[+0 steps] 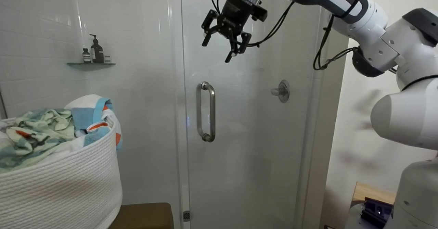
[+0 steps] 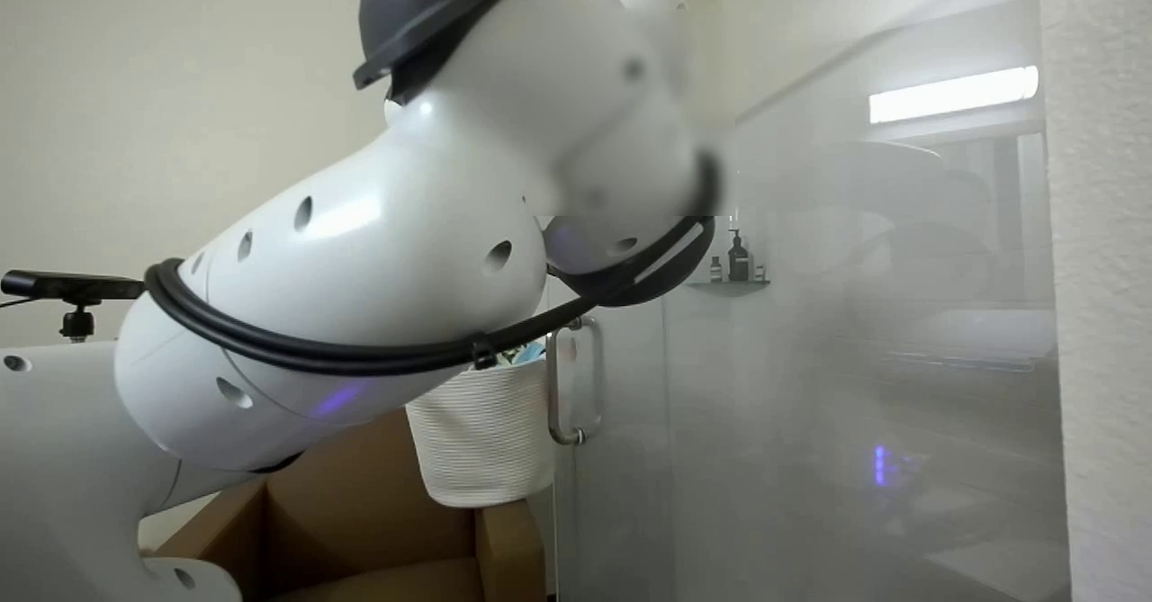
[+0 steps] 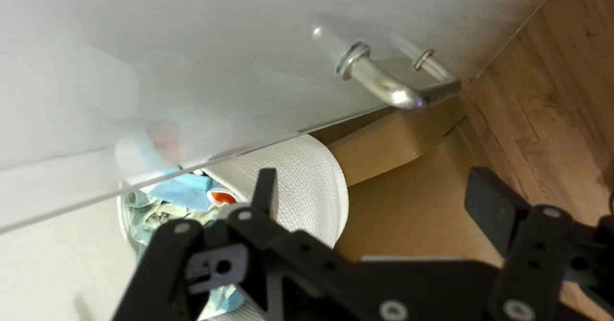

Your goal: Open the shower door

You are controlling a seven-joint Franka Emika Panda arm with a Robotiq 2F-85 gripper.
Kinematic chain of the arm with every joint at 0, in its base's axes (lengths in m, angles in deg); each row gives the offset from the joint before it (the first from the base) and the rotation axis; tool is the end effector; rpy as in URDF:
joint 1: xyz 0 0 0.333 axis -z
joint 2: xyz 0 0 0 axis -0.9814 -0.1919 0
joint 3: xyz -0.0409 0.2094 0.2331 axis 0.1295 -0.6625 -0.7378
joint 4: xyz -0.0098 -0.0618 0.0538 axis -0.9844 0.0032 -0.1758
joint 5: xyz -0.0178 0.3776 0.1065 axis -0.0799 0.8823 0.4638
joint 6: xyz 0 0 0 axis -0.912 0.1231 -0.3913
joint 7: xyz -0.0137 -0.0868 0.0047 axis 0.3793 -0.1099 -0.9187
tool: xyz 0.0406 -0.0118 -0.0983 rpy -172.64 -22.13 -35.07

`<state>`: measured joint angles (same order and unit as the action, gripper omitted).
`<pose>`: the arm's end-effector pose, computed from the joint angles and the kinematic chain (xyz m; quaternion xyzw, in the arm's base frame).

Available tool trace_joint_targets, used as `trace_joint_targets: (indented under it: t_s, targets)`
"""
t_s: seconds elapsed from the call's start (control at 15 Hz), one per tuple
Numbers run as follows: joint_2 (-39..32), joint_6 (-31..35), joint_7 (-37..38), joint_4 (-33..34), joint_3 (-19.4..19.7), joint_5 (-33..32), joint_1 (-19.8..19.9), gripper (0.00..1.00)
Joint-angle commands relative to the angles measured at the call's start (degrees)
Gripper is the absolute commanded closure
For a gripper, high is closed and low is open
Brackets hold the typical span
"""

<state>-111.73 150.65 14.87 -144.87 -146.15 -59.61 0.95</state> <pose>0.4392 0.0866 0.6100 0.5756 0.7628 0.2047 0.2119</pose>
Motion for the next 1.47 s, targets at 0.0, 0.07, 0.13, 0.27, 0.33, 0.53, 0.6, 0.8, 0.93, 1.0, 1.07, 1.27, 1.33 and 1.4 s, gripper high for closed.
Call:
trace_joint_targets:
  t_s: [0.0,0.07,0.13,0.27,0.33,0.53,0.6,0.8,0.93,1.0,1.07,1.27,1.33,1.4]
  targets:
    - [0.42,-1.69,-6.74,1.76,-1.74,-3.84,-2.08,0.00]
    - [0.44,-1.52,-8.04,1.91,-1.85,-4.71,-2.56,0.00]
    - [0.57,-1.35,-9.54,1.95,-1.93,-5.79,-3.13,0.00]
    - [0.41,-1.32,-12.61,1.77,-2.08,-7.04,-4.08,0.00]
    - [0.20,-1.48,-14.46,1.63,-2.06,-7.17,-4.64,0.00]
    - [-0.36,-1.73,-18.88,1.48,-1.92,-6.56,-5.99,0.00]
    - [-0.41,-1.65,-20.02,1.40,-1.92,-6.72,-6.29,0.00]
    - [-0.85,-1.12,-24.00,0.57,-1.81,-7.83,-6.56,0.00]
    - [-1.26,-0.19,-27.41,-0.53,-1.76,-10.05,-6.18,0.00]
    - [-1.50,-0.01,-28.88,-1.03,-1.81,-10.77,-6.02,0.00]
    - [-1.67,0.03,-29.77,-1.20,-1.75,-11.10,-6.03,0.00]
    - [-0.63,-1.05,-27.41,0.40,-1.24,-9.94,-7.07,0.00]
    - [-0.62,-1.04,-27.42,0.39,-1.14,-9.94,-7.08,0.00]
    - [-0.62,-1.03,-27.43,0.39,-1.08,-9.93,-7.09,0.00]
